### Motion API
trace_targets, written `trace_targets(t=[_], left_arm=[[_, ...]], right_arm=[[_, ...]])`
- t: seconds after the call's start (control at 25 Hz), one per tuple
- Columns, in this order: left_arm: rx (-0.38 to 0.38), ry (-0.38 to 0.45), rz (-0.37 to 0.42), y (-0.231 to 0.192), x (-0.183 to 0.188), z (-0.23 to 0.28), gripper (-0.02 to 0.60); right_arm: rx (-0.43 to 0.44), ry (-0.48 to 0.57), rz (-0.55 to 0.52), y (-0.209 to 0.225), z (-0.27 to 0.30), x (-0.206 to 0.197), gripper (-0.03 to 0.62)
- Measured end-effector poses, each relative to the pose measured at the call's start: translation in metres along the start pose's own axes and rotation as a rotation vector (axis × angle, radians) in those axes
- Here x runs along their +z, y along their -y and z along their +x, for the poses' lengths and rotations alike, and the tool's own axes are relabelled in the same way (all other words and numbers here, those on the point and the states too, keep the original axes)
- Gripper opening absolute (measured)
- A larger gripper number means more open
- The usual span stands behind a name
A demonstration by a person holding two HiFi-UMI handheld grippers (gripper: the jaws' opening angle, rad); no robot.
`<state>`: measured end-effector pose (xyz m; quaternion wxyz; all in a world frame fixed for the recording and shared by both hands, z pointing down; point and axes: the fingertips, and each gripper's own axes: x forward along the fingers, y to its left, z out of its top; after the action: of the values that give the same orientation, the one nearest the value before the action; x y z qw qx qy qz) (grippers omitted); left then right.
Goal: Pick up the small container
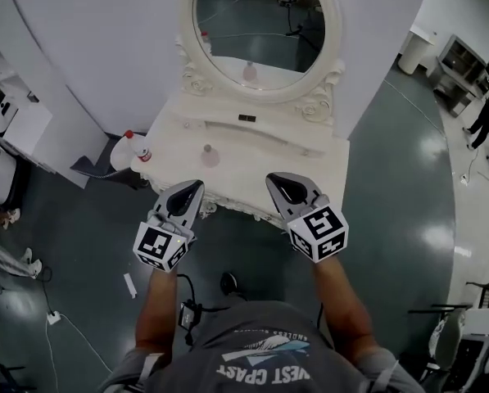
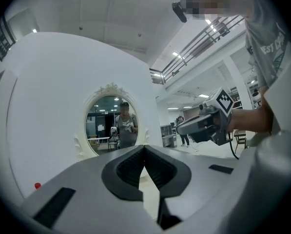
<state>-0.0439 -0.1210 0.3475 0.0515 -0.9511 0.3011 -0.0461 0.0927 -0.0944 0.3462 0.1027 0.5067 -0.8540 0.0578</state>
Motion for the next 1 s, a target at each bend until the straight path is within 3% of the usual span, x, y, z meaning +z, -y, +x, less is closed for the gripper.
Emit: trace_targets(t=[0.64, 1.0], left_arm=[[-0.104, -0.008, -0.028, -0.086, -0.024, 0.045, 0.015], [-0.097, -0.012, -0.079, -0.123, -0.044, 0.045, 0.017]], right_arm=[[-0.092, -0.041, 0.018, 0.023, 0.081, 0.010, 0.026], [-0.088, -0.076, 0.022, 0.023, 0.115, 0.005, 0.026]])
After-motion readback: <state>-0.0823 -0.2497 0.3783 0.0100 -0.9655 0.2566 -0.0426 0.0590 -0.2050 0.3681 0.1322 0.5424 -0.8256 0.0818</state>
